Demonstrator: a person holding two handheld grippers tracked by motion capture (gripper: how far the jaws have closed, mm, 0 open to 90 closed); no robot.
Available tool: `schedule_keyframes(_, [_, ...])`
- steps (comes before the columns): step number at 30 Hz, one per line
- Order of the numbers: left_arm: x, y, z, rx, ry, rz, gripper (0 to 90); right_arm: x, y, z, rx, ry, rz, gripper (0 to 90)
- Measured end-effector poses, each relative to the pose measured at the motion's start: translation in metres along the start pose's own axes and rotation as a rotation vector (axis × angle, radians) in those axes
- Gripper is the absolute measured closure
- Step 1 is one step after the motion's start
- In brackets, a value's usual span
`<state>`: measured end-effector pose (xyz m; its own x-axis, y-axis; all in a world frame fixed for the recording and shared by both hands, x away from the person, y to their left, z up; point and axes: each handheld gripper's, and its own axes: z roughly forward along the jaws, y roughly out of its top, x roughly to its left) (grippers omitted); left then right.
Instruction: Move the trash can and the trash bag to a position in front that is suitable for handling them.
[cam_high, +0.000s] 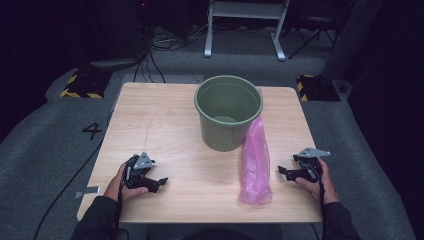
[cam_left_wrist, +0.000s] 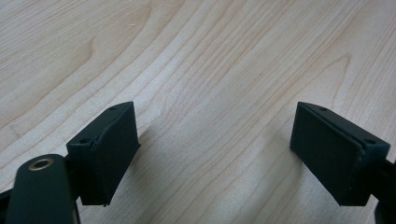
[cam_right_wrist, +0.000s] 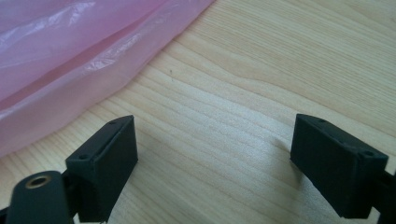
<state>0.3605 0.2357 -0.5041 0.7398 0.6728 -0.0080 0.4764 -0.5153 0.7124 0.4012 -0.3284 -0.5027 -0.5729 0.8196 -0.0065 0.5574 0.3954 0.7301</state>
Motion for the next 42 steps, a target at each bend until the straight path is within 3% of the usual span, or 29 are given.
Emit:
schedule_keyframes(6, [-0.002,0.0,0.0,0.0,0.011,-0.011,15.4,-0.002,0.001,-0.001,-0.002,0.004,0.008,19.1])
schedule_keyframes(8, [-0.002,0.0,0.0,0.0,0.014,-0.007,15.4,-0.002,0.003,-0.001,-0.007,0.037,0.02,18.5])
schedule_keyframes(17, [-0.002,0.0,0.0,-0.002,0.015,-0.011,15.3,0.011,0.021,-0.014,-0.109,0.058,-0.038,20.7])
schedule_keyframes(22, [-0.001,0.0,0.0,-0.001,0.008,-0.004,15.2,0.012,0.029,-0.024,-0.161,0.063,-0.054,24.0])
schedule_keyframes(30, [-0.001,0.0,0.0,-0.001,0.008,-0.004,15.2,0.014,0.051,-0.039,-0.238,0.082,-0.074,20.2])
schedule_keyframes(42, [-0.001,0.0,0.0,0.0,0.006,-0.003,15.1,0.028,0.102,-0.045,-0.266,0.096,-0.172,19.7])
